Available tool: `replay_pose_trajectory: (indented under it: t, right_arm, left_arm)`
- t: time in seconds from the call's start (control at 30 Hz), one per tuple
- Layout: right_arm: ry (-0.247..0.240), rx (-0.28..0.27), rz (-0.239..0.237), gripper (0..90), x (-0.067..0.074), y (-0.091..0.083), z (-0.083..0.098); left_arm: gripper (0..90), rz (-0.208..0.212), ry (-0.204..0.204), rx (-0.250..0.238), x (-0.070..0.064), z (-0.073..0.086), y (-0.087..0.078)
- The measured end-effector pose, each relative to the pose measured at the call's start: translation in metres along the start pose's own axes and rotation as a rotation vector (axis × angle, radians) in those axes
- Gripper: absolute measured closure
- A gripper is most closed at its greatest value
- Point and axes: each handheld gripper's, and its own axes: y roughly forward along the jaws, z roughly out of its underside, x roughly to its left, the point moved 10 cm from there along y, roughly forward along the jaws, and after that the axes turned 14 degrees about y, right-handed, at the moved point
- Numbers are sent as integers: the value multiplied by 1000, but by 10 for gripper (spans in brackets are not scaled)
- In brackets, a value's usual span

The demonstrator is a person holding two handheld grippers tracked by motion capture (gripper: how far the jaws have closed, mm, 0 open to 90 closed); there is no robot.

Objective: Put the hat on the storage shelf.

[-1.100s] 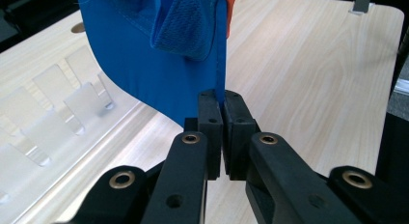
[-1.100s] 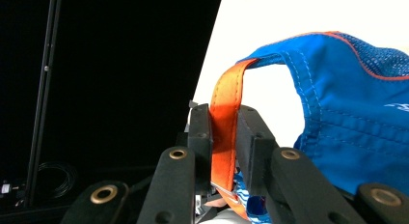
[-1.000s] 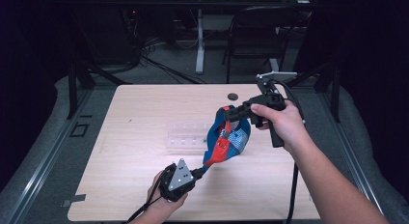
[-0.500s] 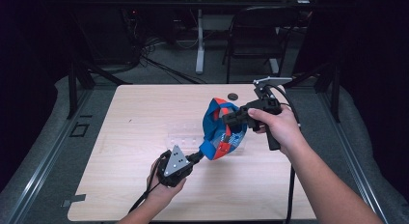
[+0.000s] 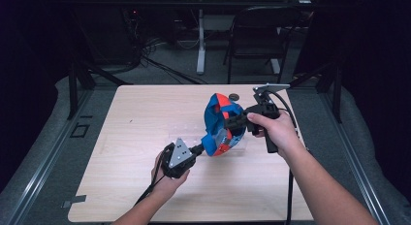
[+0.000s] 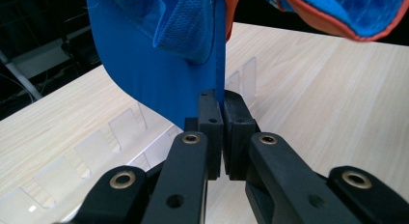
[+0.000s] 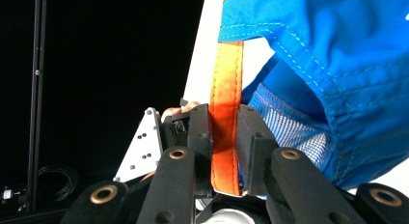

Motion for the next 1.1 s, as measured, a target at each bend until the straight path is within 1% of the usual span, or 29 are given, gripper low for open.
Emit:
replay_pose_trajectory:
  t: [0.07, 0.17, 0.27, 0.33, 0.4, 0.43, 0.53, 0.57, 0.63, 0.67, 0.7, 0.77, 0.83, 1.0, 1.07, 1.1]
  right_arm:
    - [1, -7, 3, 780, -2, 3, -2]
    - [0, 1, 7, 781, -4, 5, -4]
    - [10, -8, 8, 781, -5, 9, -6]
    - [8, -2, 14, 781, -6, 10, -7]
    - [13, -9, 14, 781, -7, 11, -9]
    - [18, -9, 8, 781, -6, 12, -9]
    - [16, 2, 16, 781, -9, 14, -9]
    - [10, 14, 16, 781, -11, 15, -8]
    - [22, 5, 8, 781, -10, 18, -9]
    - [20, 9, 17, 781, -12, 19, -9]
    - [17, 17, 15, 781, -13, 19, -9]
    - [25, 17, 15, 781, -13, 21, -9]
    - [19, 21, 22, 781, -15, 22, -9]
    - [41, 5, 20, 781, -17, 24, -11]
    - [32, 15, 23, 780, -19, 24, -10]
    - [39, 9, 27, 780, -20, 25, -11]
  left_arm:
    - [884, -7, -8, 1, 3, 1, 2]
    - [884, -16, -12, 11, 7, 4, 5]
    - [884, -10, -18, 6, 9, 6, 10]
    - [884, -9, -30, 0, 10, 7, 12]
    - [884, -10, -31, 8, 11, 9, 14]
    - [884, -7, -32, 11, 11, 10, 15]
    - [884, -3, -32, 12, 12, 13, 17]
    - [884, -2, -34, 12, 12, 14, 18]
    - [883, 4, -36, 12, 13, 16, 19]
    - [883, 8, -40, 9, 13, 17, 19]
    - [883, 6, -35, 13, 13, 18, 20]
    - [883, 7, -39, 9, 13, 20, 22]
    - [883, 10, -40, 16, 13, 23, 23]
    - [883, 9, -44, 19, 11, 28, 25]
    - [883, 8, -48, 21, 11, 30, 24]
    - [883, 10, -50, 25, 11, 31, 24]
